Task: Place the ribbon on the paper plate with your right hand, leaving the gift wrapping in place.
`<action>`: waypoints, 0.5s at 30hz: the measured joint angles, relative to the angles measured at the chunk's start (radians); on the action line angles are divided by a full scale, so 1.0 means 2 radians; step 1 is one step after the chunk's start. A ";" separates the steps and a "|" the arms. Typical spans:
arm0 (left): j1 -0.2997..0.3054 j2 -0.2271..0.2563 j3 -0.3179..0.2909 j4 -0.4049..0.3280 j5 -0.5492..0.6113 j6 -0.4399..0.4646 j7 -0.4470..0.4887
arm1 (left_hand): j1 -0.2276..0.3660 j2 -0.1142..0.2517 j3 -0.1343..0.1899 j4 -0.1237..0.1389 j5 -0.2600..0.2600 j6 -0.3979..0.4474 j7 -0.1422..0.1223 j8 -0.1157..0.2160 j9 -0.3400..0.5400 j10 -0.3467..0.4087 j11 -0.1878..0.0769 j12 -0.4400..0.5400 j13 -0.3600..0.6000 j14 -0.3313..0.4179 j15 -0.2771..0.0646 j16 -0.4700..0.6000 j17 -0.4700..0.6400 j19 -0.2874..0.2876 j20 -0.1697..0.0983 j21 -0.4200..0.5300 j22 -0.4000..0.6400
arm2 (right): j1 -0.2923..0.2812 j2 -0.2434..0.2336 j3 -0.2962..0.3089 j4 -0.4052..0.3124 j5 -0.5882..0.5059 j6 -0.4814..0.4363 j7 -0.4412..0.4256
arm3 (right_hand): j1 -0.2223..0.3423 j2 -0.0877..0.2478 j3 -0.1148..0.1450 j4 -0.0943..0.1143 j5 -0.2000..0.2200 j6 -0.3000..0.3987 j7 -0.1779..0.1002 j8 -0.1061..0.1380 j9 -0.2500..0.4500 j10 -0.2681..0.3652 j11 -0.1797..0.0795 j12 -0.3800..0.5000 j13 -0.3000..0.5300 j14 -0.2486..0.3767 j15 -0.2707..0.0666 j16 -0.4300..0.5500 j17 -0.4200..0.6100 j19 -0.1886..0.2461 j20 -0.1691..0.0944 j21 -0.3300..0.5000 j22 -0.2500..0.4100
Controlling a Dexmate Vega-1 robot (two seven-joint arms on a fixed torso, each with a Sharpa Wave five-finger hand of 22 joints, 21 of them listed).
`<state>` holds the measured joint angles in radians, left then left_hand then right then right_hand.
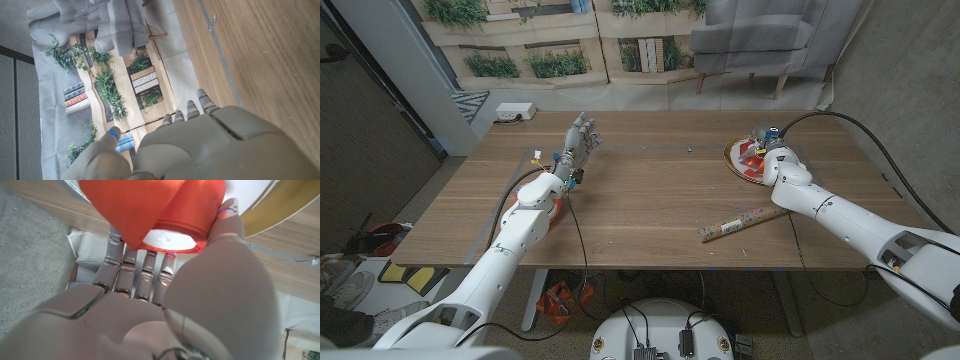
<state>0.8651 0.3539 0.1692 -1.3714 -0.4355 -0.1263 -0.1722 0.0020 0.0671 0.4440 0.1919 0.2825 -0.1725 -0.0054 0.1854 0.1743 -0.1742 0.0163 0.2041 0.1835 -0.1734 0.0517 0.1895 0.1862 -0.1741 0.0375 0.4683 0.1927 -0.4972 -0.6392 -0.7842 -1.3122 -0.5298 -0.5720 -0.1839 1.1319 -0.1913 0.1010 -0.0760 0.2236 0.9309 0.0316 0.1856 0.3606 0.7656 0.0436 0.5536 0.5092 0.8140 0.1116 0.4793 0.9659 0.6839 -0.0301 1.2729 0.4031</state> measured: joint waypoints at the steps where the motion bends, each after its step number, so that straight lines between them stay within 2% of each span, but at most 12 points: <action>1: 0.000 0.000 0.000 0.000 0.000 0.000 0.000 | 0.000 0.000 0.000 0.000 0.000 0.000 0.000 0.000 0.000 0.000 0.000 0.000 0.000 0.000 0.000 0.000 0.000 0.000 0.000 0.000 0.000 | 0.000 -0.001 0.000 0.000 0.001 -0.001 0.001 | -0.003 0.003 0.005 0.000 -0.004 -0.013 -0.004 0.000 -0.005 -0.009 0.001 0.000 -0.011 0.000 -0.008 -0.022 -0.025 -0.011 -0.004 -0.002 -0.011; 2: 0.000 0.000 0.000 0.000 0.000 0.000 0.000 | 0.000 0.000 0.000 0.000 0.000 0.000 0.000 0.000 0.000 0.000 0.000 0.000 0.000 0.000 0.000 0.000 0.000 0.000 0.000 0.000 0.000 | 0.000 -0.001 -0.001 -0.001 0.001 -0.002 0.002 | -0.007 0.007 0.010 0.000 -0.008 -0.025 -0.008 0.001 -0.010 -0.021 0.002 0.000 -0.022 0.000 -0.016 -0.046 -0.051 -0.026 -0.011 -0.003 -0.024; 4: 0.000 0.000 0.000 0.000 0.000 0.000 -0.001 | 0.000 0.000 0.000 0.000 0.000 0.000 0.000 0.000 0.000 0.000 0.000 0.000 0.000 0.000 0.000 0.000 0.000 0.000 0.000 0.000 0.000 | 0.001 -0.001 -0.001 -0.002 0.002 -0.003 0.004 | -0.013 0.014 0.016 0.004 -0.009 -0.043 -0.013 0.001 -0.020 -0.045 0.002 -0.022 -0.041 -0.001 -0.034 -0.086 -0.094 -0.042 -0.015 -0.007 -0.048; 7: 0.000 0.000 0.000 0.000 0.000 0.000 -0.001 | 0.000 0.000 0.000 0.000 0.000 0.000 0.000 0.000 0.000 0.000 0.000 0.000 0.000 0.000 0.000 0.000 0.000 0.000 0.000 0.000 0.000 | 0.001 -0.003 -0.002 -0.005 0.003 -0.003 0.007 | -0.019 0.020 0.018 0.005 -0.013 -0.056 -0.018 0.001 -0.030 -0.074 0.000 -0.060 -0.064 -0.007 -0.065 -0.125 -0.135 -0.058 -0.013 -0.018 -0.079; 9: 0.000 0.000 -0.001 0.000 0.000 0.000 -0.001 | 0.000 0.000 0.000 0.000 0.000 0.000 0.000 0.000 0.000 0.000 0.000 0.000 0.000 0.000 0.000 0.000 0.000 0.000 0.000 0.000 0.000 | 0.001 -0.005 -0.002 -0.008 0.004 -0.005 0.010 | -0.012 0.030 0.018 0.005 -0.013 -0.064 -0.018 0.001 -0.035 -0.090 -0.003 -0.080 -0.075 -0.019 -0.078 -0.138 -0.155 -0.069 -0.011 -0.029 -0.098; 13: 0.001 0.000 -0.001 -0.001 0.001 0.000 -0.001 | 0.000 0.000 0.000 0.000 0.000 0.000 0.000 0.000 0.000 0.000 0.000 0.000 0.000 0.000 0.000 0.000 0.000 0.000 0.000 0.000 0.000 | 0.001 -0.007 -0.003 -0.013 0.004 -0.006 0.014 | -0.012 0.038 0.015 0.008 -0.013 -0.076 -0.023 0.001 -0.042 -0.110 -0.008 -0.109 -0.090 -0.036 -0.096 -0.146 -0.179 -0.081 -0.009 -0.046 -0.116; 14: 0.001 0.000 -0.001 -0.001 0.001 0.000 -0.001 | 0.000 0.000 0.000 0.000 0.000 0.000 0.000 0.000 0.000 0.000 0.000 0.000 0.000 0.000 0.000 0.000 0.000 0.000 0.000 -0.002 0.000 | 0.001 -0.007 -0.003 -0.013 0.004 -0.006 0.015 | -0.012 0.039 0.015 0.008 -0.013 -0.079 -0.025 0.001 -0.044 -0.115 -0.009 -0.116 -0.094 -0.045 -0.096 -0.146 -0.184 -0.083 -0.010 -0.051 -0.117; 15: 0.001 0.000 -0.001 -0.002 0.000 0.000 -0.001 | 0.000 0.000 0.000 0.000 0.000 0.000 0.000 0.000 0.000 0.000 0.000 0.000 0.000 0.000 0.000 0.000 0.000 0.000 0.000 -0.003 0.000 | 0.001 -0.008 -0.003 -0.014 0.004 -0.007 0.017 | -0.009 0.046 0.014 0.009 -0.013 -0.085 -0.025 0.001 -0.045 -0.119 -0.010 -0.122 -0.097 -0.056 -0.094 -0.146 -0.188 -0.087 -0.010 -0.056 -0.119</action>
<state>0.8677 0.3532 0.1665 -1.3748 -0.4345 -0.1262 -0.1747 0.0020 0.0671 0.4441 0.1919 0.2825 -0.1725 -0.0054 0.1854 0.1743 -0.1742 0.0163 0.2041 0.1835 -0.1734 0.0517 0.1895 0.1863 -0.1741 0.0376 0.4617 0.1927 -0.4957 -0.6549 -0.7907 -1.3407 -0.5209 -0.5856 -0.1508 1.1131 -0.0993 0.1299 -0.0587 0.1971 0.7606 -0.0179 0.1884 0.2703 0.5277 0.0246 0.3101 0.3147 0.7011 -0.0763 0.1870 0.5890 0.5104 -0.0498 1.1614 0.1643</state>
